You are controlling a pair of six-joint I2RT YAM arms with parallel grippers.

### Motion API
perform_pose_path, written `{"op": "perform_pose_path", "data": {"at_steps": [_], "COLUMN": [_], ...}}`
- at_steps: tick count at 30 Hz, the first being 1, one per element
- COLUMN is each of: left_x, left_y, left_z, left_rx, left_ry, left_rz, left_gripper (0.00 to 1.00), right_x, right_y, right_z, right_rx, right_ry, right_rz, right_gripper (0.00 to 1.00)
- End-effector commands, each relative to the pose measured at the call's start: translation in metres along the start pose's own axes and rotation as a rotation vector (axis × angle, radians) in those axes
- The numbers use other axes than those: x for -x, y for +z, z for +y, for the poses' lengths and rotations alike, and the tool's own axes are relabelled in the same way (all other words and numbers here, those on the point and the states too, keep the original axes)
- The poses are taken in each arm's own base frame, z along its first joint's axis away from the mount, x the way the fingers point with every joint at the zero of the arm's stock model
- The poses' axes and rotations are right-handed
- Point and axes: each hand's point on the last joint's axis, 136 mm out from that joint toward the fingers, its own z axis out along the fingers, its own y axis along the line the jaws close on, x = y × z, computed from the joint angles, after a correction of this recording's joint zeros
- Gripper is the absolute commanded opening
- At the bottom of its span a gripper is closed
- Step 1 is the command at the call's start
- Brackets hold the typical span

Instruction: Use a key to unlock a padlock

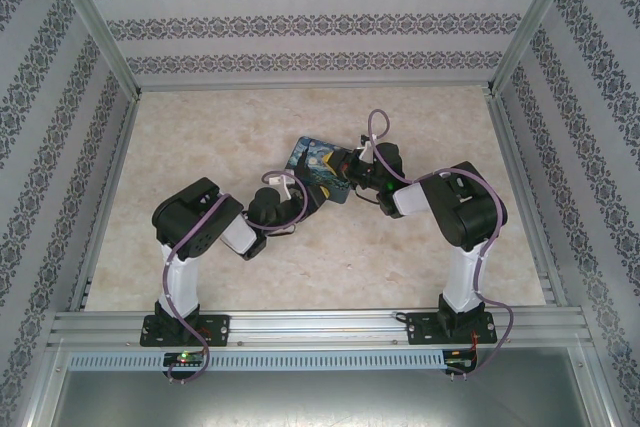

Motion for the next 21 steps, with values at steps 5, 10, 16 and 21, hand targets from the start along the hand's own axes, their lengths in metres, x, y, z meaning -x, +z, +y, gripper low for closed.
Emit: {"op": "perform_pose_path", "data": {"at_steps": [5, 10, 16, 21], "left_x": [0.003, 0.005, 0.005, 0.003], "left_y": [0.002, 0.002, 0.0, -0.001], "left_z": [-0.004, 0.013, 0.021, 0.026], "left_rx": [-0.024, 0.034, 0.067, 0.084], "left_ry": [-0.007, -0.053, -0.066, -0.068], "left_rz": [-0.052, -0.085, -0.095, -0.09], "left_gripper": [0.59, 0.57, 0.5, 0.42], "right_x": [-0.015, -0.015, -0.015, -0.015], "right_y": [0.004, 0.003, 0.003, 0.004], "right_z": [-0.028, -0.026, -0.026, -0.026], "right_rx": [-0.077, -0.077, -0.076, -0.076], "right_ry": [0.054, 0.052, 0.051, 0.053], "right_rz": [0.041, 0.039, 0.041, 0.041], "right_gripper": [0.0, 0.0, 0.0, 0.0]}}
